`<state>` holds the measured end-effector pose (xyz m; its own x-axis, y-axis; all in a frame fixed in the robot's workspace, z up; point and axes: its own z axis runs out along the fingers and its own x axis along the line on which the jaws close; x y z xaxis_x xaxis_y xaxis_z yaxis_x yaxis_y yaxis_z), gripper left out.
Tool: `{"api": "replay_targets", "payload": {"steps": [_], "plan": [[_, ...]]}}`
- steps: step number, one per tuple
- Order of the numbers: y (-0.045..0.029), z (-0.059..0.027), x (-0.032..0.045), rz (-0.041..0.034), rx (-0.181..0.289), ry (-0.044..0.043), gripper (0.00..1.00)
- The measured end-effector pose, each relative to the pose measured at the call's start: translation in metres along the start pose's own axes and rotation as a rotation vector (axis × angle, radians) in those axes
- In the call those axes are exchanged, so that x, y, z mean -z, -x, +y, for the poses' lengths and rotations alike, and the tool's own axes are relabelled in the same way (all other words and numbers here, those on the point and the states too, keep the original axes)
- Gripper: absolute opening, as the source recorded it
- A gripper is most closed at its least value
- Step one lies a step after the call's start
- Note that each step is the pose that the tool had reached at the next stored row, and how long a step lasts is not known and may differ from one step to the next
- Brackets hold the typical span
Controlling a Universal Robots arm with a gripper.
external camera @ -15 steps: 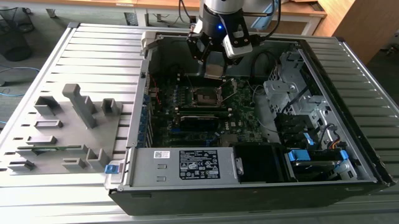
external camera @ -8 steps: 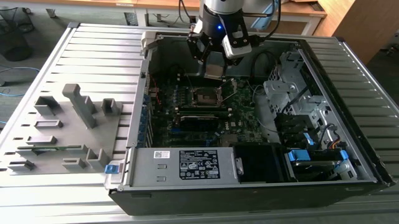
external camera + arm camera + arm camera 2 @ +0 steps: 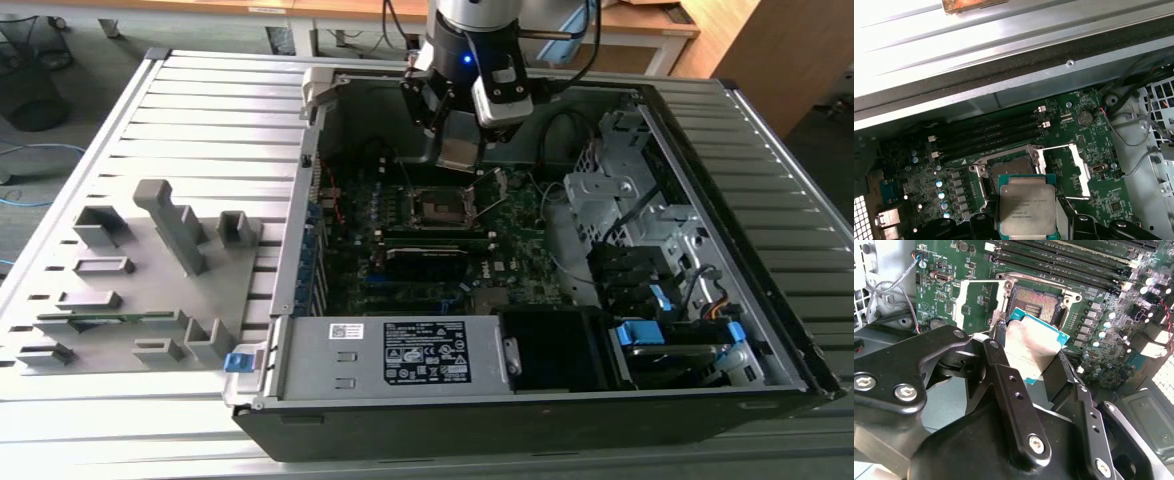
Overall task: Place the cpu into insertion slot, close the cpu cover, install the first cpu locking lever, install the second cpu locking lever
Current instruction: 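Place the cpu into insertion slot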
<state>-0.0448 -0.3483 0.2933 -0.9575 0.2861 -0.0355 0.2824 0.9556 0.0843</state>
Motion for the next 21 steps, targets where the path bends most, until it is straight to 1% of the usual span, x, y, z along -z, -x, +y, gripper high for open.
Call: {"api": "replay_targets", "payload": {"steps": [4,8,16,18,21], "plan": [[0.0000,0.0000,0.0000,-0.0002,-0.002,-0.0001,0.54],[0.0000,0.0000,-0.0001,-0.0016,-0.020,-0.0006,0.54],[0.0000,0.0000,-0.0001,-0.0020,-0.024,-0.0009,0.54],[0.0000,0.0000,-0.0002,-0.0034,-0.039,-0.0014,0.54],[0.0000,0.0000,-0.0003,-0.0065,-0.076,-0.0027,0.54]]}}
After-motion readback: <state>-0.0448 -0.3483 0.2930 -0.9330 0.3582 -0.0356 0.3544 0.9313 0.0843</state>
